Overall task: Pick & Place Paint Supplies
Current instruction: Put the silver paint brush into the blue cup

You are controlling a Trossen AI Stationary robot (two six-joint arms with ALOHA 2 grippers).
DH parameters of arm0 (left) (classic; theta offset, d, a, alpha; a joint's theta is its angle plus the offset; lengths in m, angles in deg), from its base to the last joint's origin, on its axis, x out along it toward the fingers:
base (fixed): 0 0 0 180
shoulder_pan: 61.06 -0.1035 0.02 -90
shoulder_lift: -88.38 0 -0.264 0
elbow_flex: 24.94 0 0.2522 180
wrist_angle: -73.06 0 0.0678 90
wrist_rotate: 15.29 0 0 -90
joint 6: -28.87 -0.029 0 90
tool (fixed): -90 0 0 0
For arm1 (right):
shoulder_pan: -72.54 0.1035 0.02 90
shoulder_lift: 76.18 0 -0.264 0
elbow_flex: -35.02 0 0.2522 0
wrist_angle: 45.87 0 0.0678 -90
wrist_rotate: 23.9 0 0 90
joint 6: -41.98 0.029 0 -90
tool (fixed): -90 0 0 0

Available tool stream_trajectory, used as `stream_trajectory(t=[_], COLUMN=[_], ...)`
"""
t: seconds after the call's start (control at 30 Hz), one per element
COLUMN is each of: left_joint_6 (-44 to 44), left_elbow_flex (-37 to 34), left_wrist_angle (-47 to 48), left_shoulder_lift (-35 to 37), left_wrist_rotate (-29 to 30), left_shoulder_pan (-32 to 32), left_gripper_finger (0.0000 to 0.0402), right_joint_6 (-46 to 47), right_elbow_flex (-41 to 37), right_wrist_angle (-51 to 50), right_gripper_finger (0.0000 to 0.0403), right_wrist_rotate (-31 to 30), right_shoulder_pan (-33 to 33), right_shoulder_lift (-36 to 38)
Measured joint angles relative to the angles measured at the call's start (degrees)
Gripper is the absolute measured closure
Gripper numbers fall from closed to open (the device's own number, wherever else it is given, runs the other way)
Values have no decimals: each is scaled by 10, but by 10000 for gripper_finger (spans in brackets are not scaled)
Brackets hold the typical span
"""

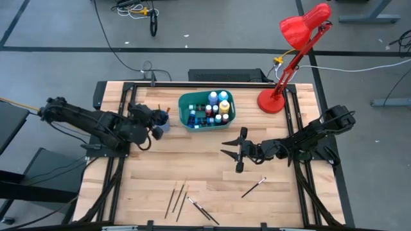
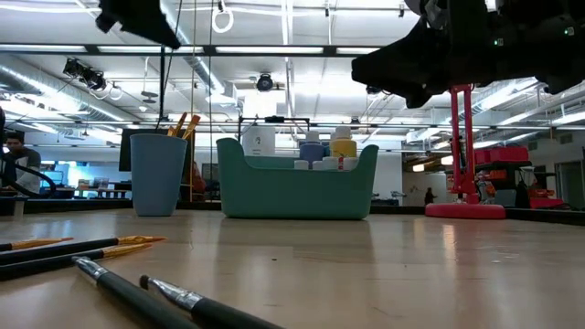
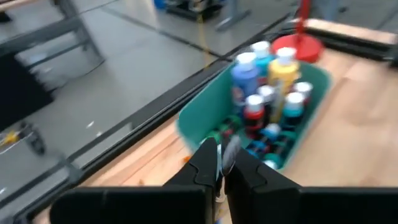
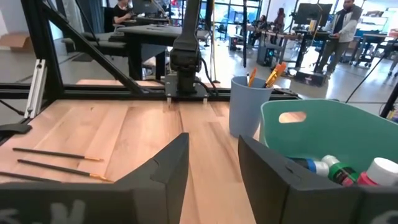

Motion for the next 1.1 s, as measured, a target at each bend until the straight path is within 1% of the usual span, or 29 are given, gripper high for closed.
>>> stream_trajectory(t=[0.1,0.23,0.43,0.57,0.83,0.93,1.1], left_joint_6=[36,73,99,98,75,68,-26], left_elbow_flex=[-34,-97,-166,-173,-173,-173,-160], left_wrist_angle=[14,-8,-53,-62,-69,-78,-140], left_shoulder_lift=[-2,-7,-6,-8,-15,-15,-15], left_wrist_rotate=[7,28,24,20,-11,-14,-33], left_shoulder_pan=[-9,-32,-67,-80,-97,-98,-98], left_gripper_finger=[380,363,379,374,314,297,284], right_joint_6=[3,9,7,8,9,9,9], right_elbow_flex=[0,0,0,0,0,0,0], right_wrist_angle=[-1,-2,-2,-3,-3,-3,-3], right_gripper_finger=[264,264,264,264,264,264,264], right_wrist_rotate=[0,0,0,0,0,1,1], right_shoulder_pan=[0,0,-1,-5,-6,-6,-6], right_shoulder_lift=[0,0,0,0,0,0,0])
